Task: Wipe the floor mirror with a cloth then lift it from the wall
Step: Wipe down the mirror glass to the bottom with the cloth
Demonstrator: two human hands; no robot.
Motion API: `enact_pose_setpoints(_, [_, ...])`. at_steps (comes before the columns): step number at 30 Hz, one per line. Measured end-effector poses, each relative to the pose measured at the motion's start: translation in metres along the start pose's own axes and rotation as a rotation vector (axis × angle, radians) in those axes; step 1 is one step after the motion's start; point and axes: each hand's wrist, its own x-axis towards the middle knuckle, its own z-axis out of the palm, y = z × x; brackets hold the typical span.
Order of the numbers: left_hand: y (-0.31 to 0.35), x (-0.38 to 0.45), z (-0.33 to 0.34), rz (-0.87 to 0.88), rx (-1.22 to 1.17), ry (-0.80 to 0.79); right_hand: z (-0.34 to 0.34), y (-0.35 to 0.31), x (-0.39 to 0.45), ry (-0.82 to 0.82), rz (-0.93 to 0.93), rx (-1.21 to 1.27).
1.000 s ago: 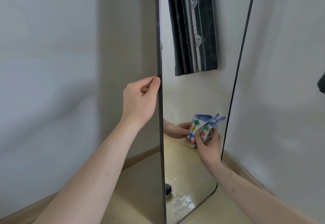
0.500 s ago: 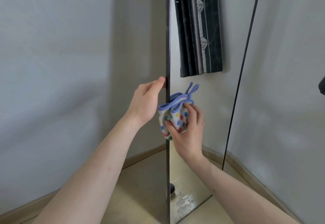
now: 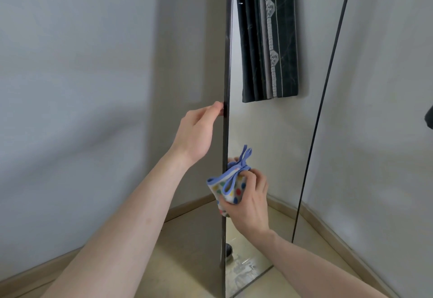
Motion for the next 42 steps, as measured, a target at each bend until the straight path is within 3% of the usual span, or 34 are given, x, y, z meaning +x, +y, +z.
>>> enact_pose_setpoints(8, [0.000, 0.000, 0.001, -0.004, -0.005, 0.005, -0.015, -0.039, 0.048, 0.241, -0.061, 0.098])
enact_pose_setpoints(20, [0.001, -0.002, 0.004, 0.007, 0.001, 0.051, -0.004, 0.010, -0.010, 0.006, -0.111, -0.075])
enact_pose_setpoints(30, [0.002, -0.005, 0.006, 0.010, -0.008, 0.067, -0.018, -0.028, 0.037, 0.173, -0.067, 0.064])
enact_pose_setpoints(42, [-0.004, -0.001, 0.010, 0.051, -0.030, 0.103, -0.003, 0.030, -0.013, -0.139, -0.118, -0.084])
